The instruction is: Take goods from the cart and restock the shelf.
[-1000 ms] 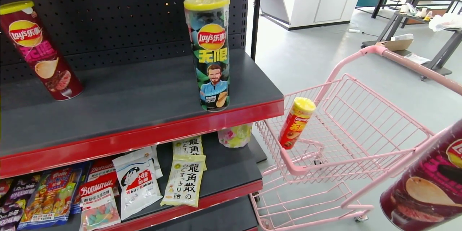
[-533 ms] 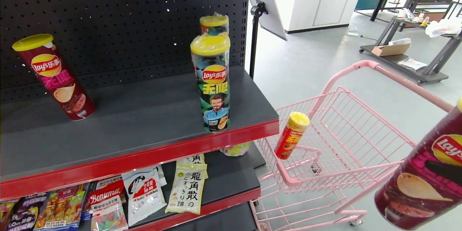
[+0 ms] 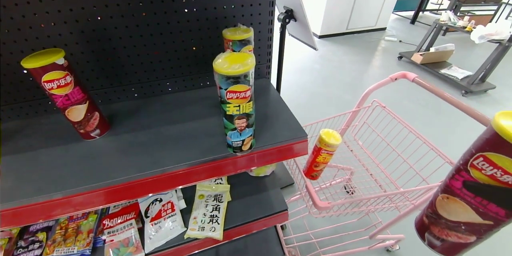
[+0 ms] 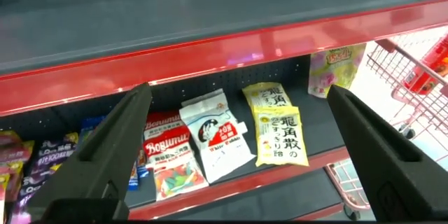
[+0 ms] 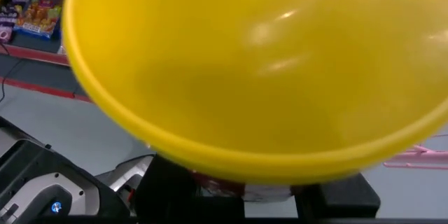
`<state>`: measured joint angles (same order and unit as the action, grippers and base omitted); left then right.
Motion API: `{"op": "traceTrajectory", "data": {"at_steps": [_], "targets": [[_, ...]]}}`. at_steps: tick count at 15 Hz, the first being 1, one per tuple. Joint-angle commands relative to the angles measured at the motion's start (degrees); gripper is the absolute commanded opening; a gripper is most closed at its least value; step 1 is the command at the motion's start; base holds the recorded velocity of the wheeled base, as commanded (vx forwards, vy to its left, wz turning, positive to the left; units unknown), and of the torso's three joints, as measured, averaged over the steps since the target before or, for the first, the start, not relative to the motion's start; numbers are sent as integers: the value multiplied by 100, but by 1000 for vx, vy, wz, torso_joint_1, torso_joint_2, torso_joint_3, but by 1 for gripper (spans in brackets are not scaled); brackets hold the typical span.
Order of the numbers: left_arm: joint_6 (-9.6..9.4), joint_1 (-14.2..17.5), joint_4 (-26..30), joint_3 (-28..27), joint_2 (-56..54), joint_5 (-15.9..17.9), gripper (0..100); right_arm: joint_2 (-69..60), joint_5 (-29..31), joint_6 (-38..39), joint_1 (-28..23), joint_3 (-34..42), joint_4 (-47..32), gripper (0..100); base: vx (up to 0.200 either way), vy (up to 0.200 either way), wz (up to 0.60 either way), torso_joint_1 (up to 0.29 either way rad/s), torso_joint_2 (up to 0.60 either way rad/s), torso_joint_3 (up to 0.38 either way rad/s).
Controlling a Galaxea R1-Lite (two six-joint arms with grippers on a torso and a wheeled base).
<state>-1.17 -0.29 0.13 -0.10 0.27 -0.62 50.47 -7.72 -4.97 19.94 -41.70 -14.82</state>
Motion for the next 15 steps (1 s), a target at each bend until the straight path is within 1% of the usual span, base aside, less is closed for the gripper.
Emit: {"op": "traceTrajectory", "data": {"at_steps": [1,2,5,10,11,13,15], "targets": [[47,3,-5,1,-27,-8,100,33,-11,-4,1,13,6,0,0,0,600,7,2,-7],[91,3,-5,1,-27,-8,100,33,-11,-4,1,13,6,0,0,0,600,7,-12,7],[91,3,-5,1,-27,-17,100,7,-19,5,1,31,6,0,0,0,600,12,6,1],[82,12,-5,1,-27,-8,100,-266,-28,23,-17,233,15,0,0,0,0,0,0,0],[82,12,-5,1,-27,-8,100,-371,-72,49,-8,312,15,0,0,200,0,2,-2,2],[82,3,-5,1,-27,-8,100,-564,-432,58,-8,479,23,0,0,200,0,0,-5,2],[82,12,-5,1,-27,-8,100,-591,-485,40,-8,549,50,0,0,200,0,10,5,-2]]}}
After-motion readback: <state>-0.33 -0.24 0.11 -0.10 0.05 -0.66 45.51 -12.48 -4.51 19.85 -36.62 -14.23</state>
